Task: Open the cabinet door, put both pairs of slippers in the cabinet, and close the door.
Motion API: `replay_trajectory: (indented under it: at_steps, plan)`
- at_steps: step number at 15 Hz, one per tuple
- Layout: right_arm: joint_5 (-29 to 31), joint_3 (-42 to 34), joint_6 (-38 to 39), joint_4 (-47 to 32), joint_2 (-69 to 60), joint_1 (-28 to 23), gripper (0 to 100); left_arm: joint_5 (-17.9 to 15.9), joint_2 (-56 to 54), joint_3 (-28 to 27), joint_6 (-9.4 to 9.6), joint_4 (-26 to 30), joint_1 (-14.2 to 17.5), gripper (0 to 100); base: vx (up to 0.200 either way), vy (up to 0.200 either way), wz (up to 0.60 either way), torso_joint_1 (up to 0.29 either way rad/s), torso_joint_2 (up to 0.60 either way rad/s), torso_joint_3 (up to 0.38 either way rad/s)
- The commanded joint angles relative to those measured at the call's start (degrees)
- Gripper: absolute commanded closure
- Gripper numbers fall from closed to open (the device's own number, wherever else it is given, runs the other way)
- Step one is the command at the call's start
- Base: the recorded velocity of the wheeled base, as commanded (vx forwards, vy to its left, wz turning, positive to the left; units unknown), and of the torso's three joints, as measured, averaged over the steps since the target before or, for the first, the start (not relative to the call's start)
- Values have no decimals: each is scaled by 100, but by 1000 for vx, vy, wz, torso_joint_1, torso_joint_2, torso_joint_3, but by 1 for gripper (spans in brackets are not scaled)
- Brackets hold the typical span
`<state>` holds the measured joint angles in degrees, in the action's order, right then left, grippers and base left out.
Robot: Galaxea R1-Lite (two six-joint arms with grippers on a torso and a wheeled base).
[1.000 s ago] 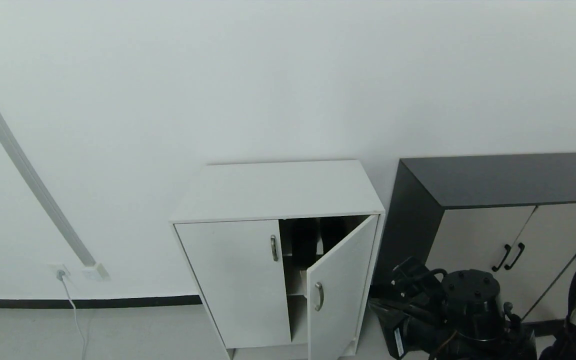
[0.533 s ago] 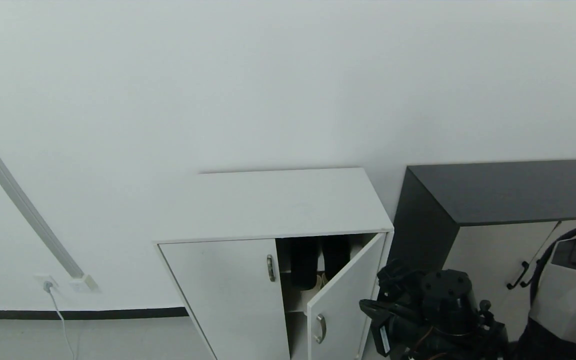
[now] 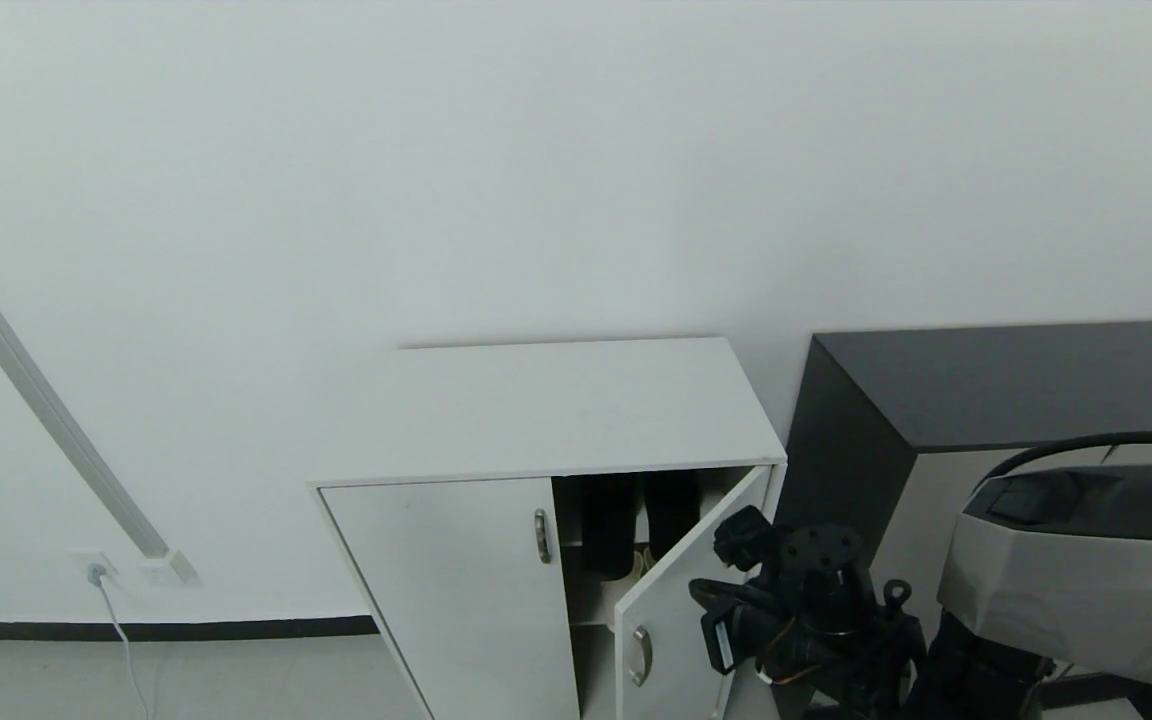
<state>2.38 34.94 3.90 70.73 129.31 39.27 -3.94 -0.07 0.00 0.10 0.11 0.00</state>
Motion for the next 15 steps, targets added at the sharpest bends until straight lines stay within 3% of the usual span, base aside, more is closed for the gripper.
replay_trajectory:
  at_steps: [1,15]
  plan:
    - [0,250,-3,-15,253,-86,100,-2,7,0,-1,7,0,100,0,0,0,0,0,0]
    - [8,2105,-3,-1052,824,-472,100,7,7,0,-1,-2,0,100,0,0,0,0,0,0]
